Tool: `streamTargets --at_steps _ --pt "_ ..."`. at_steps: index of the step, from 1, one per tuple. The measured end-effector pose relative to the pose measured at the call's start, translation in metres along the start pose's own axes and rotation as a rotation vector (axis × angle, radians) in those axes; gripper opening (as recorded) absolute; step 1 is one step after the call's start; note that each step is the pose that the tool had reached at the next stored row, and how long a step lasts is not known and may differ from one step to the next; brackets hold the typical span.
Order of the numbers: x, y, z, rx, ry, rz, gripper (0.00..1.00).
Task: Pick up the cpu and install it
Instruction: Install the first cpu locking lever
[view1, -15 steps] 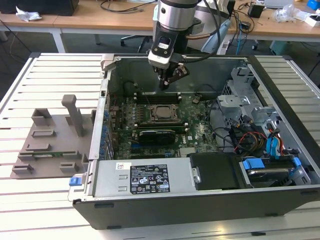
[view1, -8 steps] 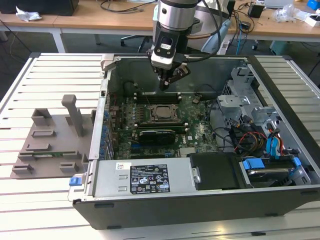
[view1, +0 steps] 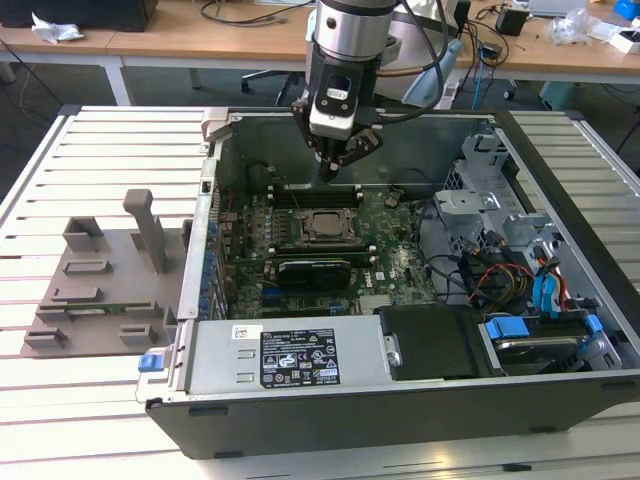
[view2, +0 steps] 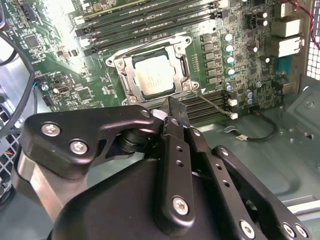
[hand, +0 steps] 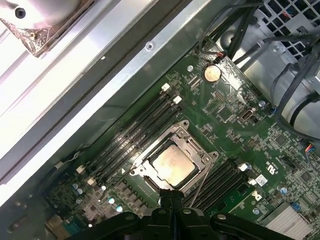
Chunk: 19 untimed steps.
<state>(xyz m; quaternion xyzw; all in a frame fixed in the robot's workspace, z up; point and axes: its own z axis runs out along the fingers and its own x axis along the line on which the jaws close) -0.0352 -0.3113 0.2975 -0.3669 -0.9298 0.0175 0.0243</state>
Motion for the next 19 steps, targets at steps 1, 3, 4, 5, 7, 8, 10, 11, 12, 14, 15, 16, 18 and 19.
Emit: streamTargets --at_steps 1,3,4,5,7,8,10,11,12,14,15,16,18,19 --pt "0.0000 0.0000 0.0000 0.0002 -0.0003 -0.005 0.11" --pt "0.0000 0.0000 0.0000 0.0007 -0.0012 -0.022 0.11" --pt "0.0000 0.0000 0.0000 0.0009 -0.0014 -0.028 0.11" --pt "0.0000 0.0000 0.0000 0.0011 -0.0017 -0.033 0.11" --pt "0.0000 0.0000 0.0000 0.0015 -0.0025 -0.049 0.11" --pt "0.0000 0.0000 0.0000 0.0018 -0.0028 -0.054 0.11" --pt "0.0000 0.0000 0.0000 0.0024 -0.0039 -0.075 0.11" --pt "0.0000 0.0000 0.0000 0.0027 -0.0043 -0.085 0.11" --pt "0.0000 0.0000 0.0000 0.0029 -0.0045 -0.090 0.11" --pt "0.0000 0.0000 0.0000 0.0033 -0.0054 -0.104 0.11" --pt "0.0000 0.0000 0.0000 0.0035 -0.0056 -0.109 0.11" --pt "0.0000 0.0000 0.0000 0.0037 -0.0058 -0.115 0.11" --pt "0.0000 0.0000 0.0000 0.0043 -0.0068 -0.133 0.11" --pt "0.0000 0.0000 0.0000 0.0045 -0.0071 -0.141 0.11"
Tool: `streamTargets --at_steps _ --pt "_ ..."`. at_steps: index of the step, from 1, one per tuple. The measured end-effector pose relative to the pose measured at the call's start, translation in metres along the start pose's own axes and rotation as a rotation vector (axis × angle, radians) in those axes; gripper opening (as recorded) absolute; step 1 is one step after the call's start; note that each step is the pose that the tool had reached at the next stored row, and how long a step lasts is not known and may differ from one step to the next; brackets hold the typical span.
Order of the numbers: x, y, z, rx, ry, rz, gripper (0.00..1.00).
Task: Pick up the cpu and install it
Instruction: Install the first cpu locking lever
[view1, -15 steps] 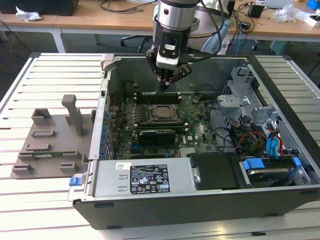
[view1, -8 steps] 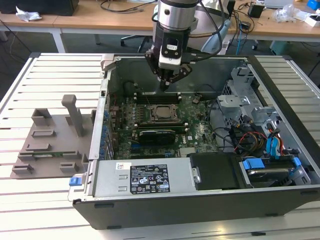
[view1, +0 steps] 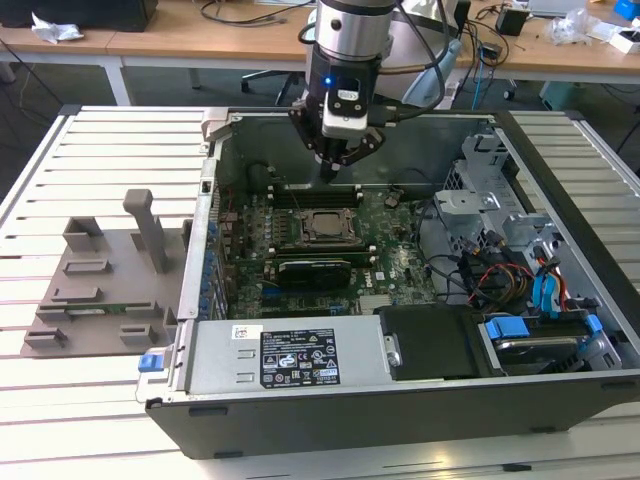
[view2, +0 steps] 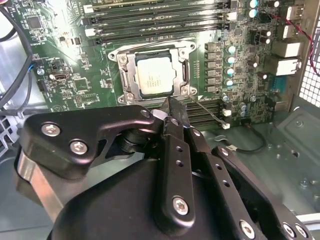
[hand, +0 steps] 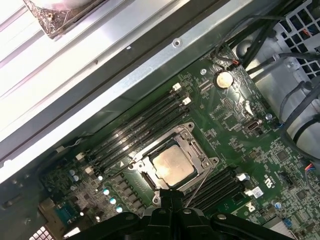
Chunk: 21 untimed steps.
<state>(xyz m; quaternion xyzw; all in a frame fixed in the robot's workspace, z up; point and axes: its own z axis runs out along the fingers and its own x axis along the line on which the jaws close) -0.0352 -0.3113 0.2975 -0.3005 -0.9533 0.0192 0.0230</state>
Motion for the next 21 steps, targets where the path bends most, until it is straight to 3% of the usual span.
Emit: streamTargets --at_steps 21 --pt "0.0000 0.0000 0.0000 0.0036 -0.0057 -0.112 0.11"
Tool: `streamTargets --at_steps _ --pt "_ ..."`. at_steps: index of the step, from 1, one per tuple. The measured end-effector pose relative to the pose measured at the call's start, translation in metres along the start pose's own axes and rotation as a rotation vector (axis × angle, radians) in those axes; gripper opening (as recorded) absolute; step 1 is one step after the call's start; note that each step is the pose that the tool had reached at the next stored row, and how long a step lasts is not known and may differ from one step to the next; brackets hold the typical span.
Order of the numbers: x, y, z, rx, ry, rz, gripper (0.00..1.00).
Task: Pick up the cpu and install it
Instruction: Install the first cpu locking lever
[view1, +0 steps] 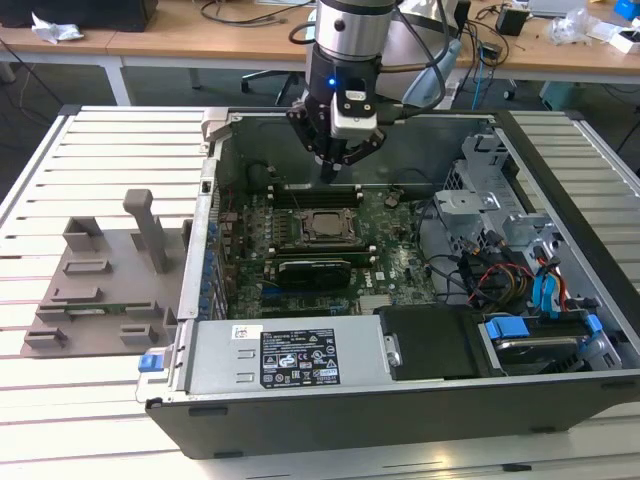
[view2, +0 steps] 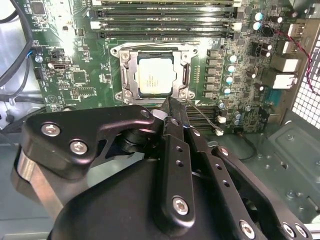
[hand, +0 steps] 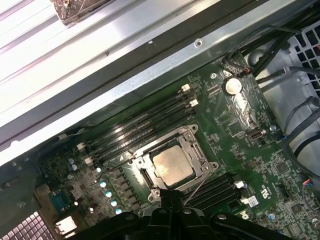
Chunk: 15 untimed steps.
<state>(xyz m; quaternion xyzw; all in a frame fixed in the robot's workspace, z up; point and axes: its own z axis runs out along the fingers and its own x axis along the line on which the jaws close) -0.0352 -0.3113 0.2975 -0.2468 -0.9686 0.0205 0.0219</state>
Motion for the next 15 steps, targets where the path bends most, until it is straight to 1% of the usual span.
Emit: streamTargets --at_steps 8,15 --pt "0.0000 0.0000 0.0000 0.0010 -0.0016 -0.032 0.11" --pt "0.0000 0.0000 0.0000 0.0023 -0.0036 -0.071 0.11"
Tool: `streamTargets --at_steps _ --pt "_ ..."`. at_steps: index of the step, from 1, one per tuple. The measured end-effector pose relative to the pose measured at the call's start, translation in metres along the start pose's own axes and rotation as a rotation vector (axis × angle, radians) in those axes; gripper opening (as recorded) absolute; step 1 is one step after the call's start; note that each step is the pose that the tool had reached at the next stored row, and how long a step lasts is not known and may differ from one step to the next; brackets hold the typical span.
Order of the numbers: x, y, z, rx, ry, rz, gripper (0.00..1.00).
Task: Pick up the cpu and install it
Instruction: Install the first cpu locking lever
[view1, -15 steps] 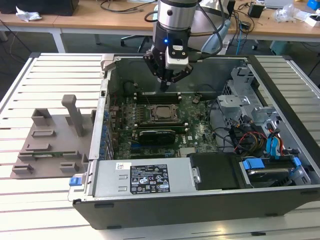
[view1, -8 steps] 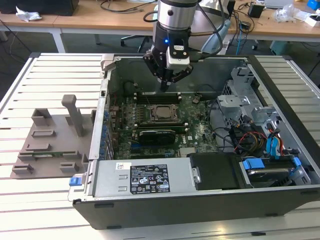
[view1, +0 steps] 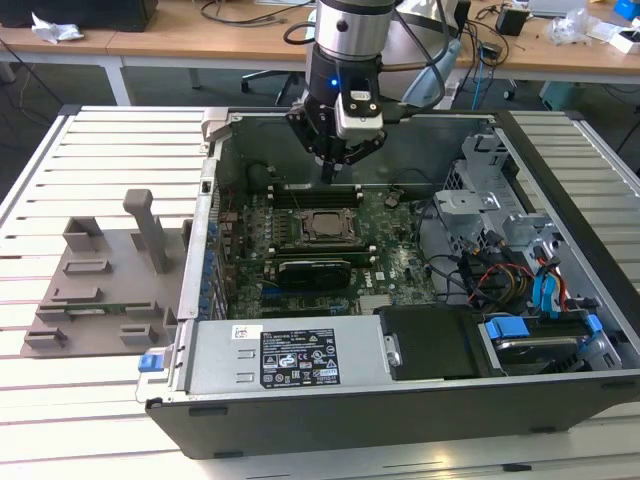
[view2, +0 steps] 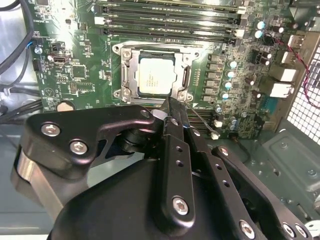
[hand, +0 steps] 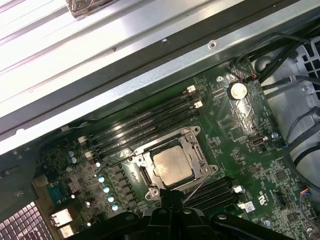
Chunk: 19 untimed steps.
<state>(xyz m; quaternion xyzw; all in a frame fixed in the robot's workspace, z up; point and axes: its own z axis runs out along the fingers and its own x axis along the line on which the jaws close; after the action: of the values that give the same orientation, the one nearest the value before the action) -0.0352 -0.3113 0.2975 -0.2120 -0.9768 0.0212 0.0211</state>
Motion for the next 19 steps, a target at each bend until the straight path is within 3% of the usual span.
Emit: streamTargets --at_steps 19 --pt "0.0000 0.0000 0.0000 0.0029 -0.0046 -0.091 0.11"
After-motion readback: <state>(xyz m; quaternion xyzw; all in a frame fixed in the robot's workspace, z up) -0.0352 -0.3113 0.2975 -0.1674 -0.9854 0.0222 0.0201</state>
